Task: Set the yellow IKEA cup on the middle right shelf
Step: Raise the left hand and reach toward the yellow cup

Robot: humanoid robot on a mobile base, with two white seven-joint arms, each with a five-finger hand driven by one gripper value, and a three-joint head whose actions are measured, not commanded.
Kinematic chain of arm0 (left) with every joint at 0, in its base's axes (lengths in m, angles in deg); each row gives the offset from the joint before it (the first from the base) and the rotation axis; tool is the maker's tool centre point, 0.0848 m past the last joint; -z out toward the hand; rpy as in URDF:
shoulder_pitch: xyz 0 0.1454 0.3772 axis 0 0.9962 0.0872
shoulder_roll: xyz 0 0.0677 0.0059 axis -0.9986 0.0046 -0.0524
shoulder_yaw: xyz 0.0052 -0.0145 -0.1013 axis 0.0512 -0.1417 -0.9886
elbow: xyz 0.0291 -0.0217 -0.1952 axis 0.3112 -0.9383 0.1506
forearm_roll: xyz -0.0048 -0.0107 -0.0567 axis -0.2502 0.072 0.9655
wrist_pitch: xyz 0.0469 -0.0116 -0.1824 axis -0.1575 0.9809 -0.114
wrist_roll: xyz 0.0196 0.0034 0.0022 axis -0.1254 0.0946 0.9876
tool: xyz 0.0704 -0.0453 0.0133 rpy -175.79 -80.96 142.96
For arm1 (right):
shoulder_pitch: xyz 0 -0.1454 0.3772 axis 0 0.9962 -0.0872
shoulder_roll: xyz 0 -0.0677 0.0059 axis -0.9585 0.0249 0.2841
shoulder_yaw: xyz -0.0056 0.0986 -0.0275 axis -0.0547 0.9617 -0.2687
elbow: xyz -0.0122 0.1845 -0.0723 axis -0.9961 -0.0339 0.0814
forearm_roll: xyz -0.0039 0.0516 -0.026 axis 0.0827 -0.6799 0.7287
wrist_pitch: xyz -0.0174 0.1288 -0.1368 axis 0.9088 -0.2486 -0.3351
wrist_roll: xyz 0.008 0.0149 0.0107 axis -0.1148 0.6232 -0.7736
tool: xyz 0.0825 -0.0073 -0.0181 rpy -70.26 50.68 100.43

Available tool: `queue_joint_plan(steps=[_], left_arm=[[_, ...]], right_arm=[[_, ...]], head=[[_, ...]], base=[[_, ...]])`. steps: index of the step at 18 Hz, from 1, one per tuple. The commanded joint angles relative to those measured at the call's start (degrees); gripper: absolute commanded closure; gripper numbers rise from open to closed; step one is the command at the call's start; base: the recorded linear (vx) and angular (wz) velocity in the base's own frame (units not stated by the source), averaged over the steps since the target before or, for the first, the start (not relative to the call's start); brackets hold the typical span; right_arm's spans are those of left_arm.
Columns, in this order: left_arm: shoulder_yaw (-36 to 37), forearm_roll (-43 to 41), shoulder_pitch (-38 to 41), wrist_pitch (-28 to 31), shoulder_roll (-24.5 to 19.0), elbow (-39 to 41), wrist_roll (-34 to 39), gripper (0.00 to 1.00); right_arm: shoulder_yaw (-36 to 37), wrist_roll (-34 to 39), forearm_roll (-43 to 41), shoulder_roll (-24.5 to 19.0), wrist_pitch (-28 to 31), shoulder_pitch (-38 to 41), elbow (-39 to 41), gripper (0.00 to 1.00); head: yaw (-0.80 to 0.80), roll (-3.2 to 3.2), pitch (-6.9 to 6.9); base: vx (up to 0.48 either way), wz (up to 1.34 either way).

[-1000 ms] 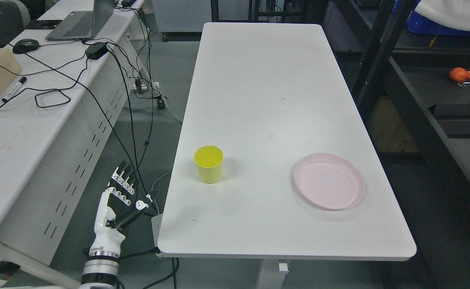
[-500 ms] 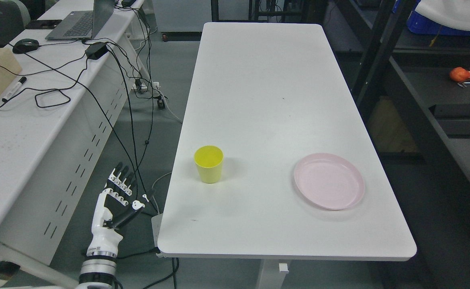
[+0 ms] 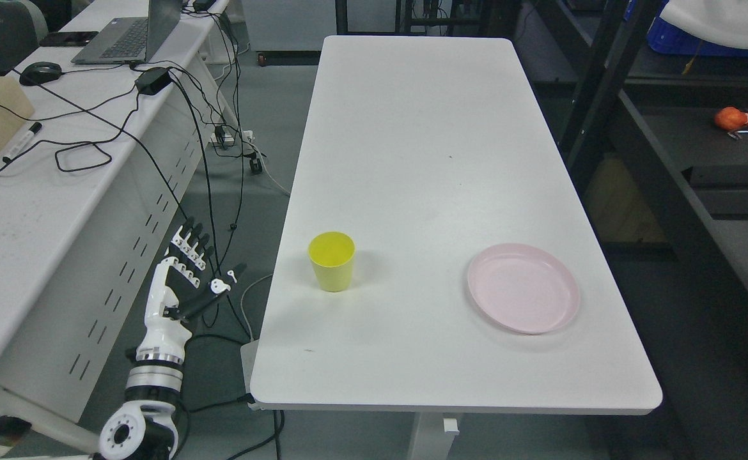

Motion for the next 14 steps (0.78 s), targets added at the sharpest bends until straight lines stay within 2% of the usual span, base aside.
queue_joint_plan(steps=[1, 3, 7, 9, 14], left_arm=[[0.02, -1.97, -8.91, -2.01, -1.46, -15.25, -4.51, 0.01], [1.07, -2.06, -9.54, -2.28, -0.58, -15.53, -8.48, 0.01], [10.11, -2.06, -9.89, -4.74, 1.32, -15.7, -8.94, 0.01], [10.65, -2.06, -10.07, -4.83, 1.32, -17.8, -8.5, 0.01], [8.64, -2.06, -15.68, -6.41, 1.32, -28.87, -5.86, 0.01]], right_arm=[[-0.97, -0.12, -1.41, 1.0, 0.05, 0.79, 0.0, 0.01], [-1.05, -0.12, -1.41, 1.0, 0.05, 0.79, 0.0, 0.01], [-0.97, -0.12, -1.41, 1.0, 0.05, 0.79, 0.0, 0.01], [-0.97, -0.12, -1.41, 1.0, 0.05, 0.79, 0.0, 0.01], [-0.97, -0.12, -1.41, 1.0, 0.05, 0.79, 0.0, 0.01]], head=[[0.0, 0.0, 0.0], [0.0, 0.0, 0.0], [0.0, 0.0, 0.0], [0.0, 0.0, 0.0], [0.0, 0.0, 0.0]], base=[[0.0, 0.0], [0.0, 0.0], [0.0, 0.0], [0.0, 0.0], [0.0, 0.0]])
